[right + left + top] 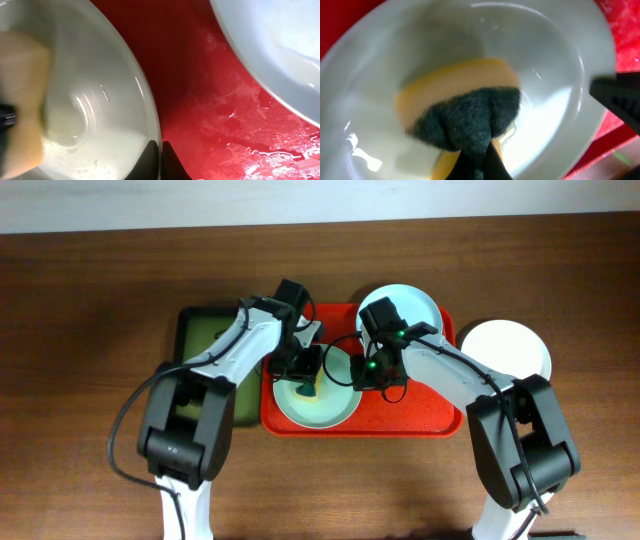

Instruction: Clean dirty plates on tray and stack at the side

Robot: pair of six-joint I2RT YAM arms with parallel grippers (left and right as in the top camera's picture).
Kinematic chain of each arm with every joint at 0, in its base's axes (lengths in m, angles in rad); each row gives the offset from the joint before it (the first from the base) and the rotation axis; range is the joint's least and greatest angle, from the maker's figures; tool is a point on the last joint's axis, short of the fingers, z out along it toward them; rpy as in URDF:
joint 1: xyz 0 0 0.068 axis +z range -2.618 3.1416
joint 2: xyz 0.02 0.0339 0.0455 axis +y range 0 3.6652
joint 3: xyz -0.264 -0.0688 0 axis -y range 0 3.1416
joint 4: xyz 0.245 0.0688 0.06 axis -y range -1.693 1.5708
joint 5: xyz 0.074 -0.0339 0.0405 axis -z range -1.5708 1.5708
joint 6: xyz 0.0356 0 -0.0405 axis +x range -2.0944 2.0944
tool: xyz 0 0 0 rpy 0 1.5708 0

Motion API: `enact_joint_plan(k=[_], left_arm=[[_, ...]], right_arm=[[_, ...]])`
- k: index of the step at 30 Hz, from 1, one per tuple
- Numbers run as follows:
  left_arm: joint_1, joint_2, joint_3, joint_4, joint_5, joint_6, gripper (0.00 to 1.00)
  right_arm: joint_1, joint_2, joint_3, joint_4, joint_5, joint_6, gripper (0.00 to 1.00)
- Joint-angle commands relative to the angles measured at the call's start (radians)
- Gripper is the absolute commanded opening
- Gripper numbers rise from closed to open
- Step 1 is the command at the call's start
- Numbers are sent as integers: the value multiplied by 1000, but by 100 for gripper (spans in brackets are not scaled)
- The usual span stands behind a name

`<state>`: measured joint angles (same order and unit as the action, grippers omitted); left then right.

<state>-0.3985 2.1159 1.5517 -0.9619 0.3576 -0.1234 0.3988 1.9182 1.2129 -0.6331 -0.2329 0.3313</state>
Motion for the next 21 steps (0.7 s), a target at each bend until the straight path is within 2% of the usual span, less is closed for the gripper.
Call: enact_joint_plan(k=[1,4,6,9,18,21], left_arm=[[8,-130,19,-51,-140,18,0],[9,-129,-5,-74,-172,18,0],[9,-128,-13,-70,-172,18,0],[9,-128,-13,-68,-172,18,0],[6,-128,-34,-59,-201,-15,0],[6,-128,-138,47,-203,-35,0]], right_arm=[[8,3,0,5,-22,-14,5],[8,3,0,-30,-22,-14,25],[8,3,0,-67,-23,-13,27],[8,3,0,-86,-24,-13,4],[8,3,0,-85,-26,-8,4],[8,3,0,-85,-26,-1,4]])
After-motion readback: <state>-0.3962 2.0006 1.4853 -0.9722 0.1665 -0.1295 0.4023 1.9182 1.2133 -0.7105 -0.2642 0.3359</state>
